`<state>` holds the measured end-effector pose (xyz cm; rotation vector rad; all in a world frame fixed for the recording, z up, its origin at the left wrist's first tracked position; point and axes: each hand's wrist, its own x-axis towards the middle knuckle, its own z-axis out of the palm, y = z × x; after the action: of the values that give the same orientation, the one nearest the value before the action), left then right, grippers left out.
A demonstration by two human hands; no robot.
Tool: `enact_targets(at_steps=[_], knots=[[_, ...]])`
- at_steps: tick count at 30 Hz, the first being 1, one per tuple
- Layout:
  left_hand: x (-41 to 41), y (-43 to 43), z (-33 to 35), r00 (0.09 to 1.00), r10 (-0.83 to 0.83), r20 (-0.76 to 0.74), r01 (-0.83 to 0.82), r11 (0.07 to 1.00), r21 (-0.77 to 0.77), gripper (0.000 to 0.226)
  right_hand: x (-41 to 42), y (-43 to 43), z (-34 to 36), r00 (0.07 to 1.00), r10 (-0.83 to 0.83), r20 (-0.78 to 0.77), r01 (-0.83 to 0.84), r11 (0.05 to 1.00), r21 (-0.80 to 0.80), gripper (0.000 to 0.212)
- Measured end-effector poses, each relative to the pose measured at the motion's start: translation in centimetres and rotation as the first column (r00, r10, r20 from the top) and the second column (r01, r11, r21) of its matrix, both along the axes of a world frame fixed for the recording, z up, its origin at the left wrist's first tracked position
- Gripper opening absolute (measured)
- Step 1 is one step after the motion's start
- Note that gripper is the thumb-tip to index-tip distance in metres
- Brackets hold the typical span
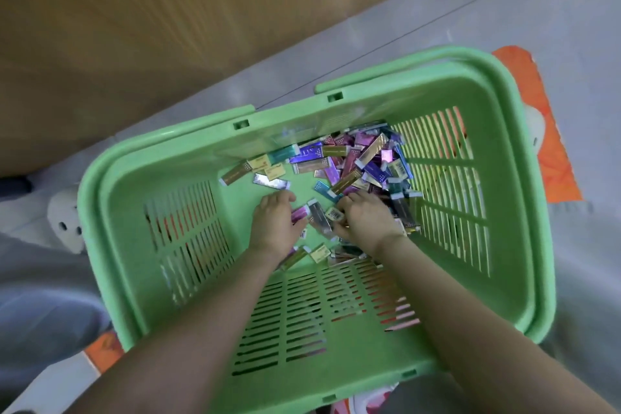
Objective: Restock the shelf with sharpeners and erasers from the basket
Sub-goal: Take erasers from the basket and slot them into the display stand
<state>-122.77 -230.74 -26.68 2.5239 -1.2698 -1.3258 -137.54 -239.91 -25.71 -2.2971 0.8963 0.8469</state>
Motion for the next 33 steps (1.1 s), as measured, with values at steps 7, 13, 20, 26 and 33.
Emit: enact_targets(at_steps=[7,13,20,26,33], knots=[[-0.2,-1.6,0.1,0.955,0.258,-0.149,-0.242,0.963,0.116,0.018,2.0,-0.1,2.3,0.902,-0.396,0.173,0.353,0.906,0.235,0.029],[0.3,-3.4,4.5,-0.035,0.898,-0.439,-0.833,0.216,0.509,0.034,5.4,1.7,5.2,0.744,-0.596,0.301,0.496,0.796,0.347,0.027],[2.1,-2.9,7.4,0.103,0.894,-0.437,-0.82,0.325,0.472,0.023,5.0,2.4,7.0,0.793,-0.326,0.514,0.307,0.944,0.124,0.029],[2.5,-2.1,9.0,0.181,0.867,-0.464,-0.81,0.399,0.43,0.015,0.9,-1.1,4.9,0.982,-0.161,0.1,0.136,0.966,0.218,0.051],[2.1,-1.4,10.3,0.15,0.84,-0.522,-0.805,0.41,0.428,0.017,-0.5,-1.3,1.9,0.981,0.154,-0.114,-0.123,0.962,0.242,0.068]])
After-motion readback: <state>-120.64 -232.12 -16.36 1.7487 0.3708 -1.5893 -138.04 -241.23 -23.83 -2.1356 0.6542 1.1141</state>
